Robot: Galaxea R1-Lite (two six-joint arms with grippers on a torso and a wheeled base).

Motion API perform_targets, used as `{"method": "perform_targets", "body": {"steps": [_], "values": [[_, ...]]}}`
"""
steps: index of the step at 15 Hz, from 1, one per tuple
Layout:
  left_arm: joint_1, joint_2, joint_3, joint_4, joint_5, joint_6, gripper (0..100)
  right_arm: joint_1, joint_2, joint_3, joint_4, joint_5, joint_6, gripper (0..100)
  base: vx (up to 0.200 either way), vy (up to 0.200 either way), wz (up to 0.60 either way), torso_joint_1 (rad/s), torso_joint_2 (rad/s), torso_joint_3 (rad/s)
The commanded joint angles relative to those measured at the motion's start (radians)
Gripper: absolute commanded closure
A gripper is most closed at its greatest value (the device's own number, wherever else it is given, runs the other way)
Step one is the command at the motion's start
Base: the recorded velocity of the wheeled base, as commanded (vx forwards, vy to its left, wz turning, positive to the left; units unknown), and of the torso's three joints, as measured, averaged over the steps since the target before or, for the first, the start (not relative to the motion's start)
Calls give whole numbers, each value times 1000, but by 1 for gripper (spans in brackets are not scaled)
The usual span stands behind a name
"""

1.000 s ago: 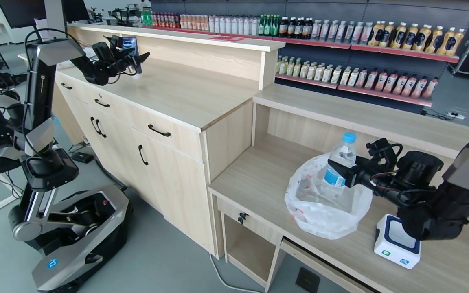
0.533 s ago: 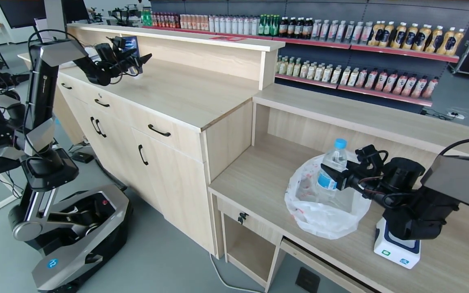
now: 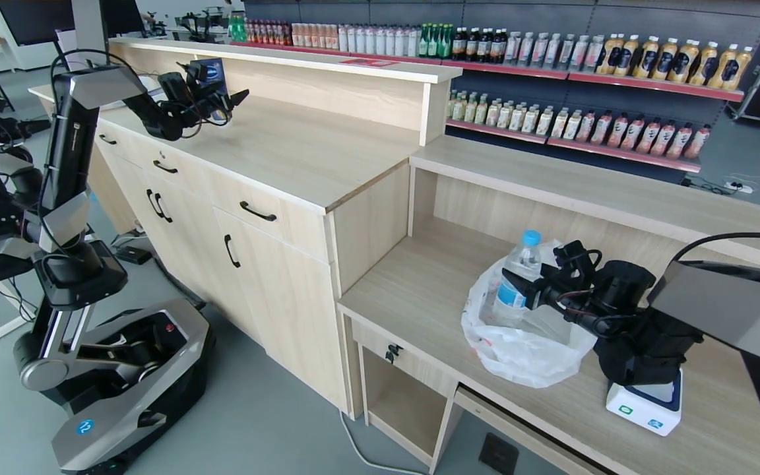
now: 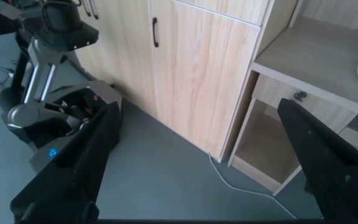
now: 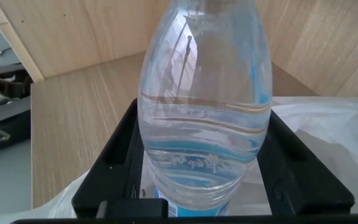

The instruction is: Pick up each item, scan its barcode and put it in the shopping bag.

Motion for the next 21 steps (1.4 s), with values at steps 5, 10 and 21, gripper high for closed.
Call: {"method": "perform_targets", "body": {"steps": [5,10,21], "values": [[0,0,0,0,1,-1,0,9,76,-60,-5,-29,-41,100,0,0,0,0,0,0],[0,0,0,0,1,-1,0,9,99,-41,0,-49,-55,100,0,0,0,0,0,0],[0,0,0,0,1,-1,0,3,32,25,7,-49,-50,0,0,0,0,0,0,0]]}}
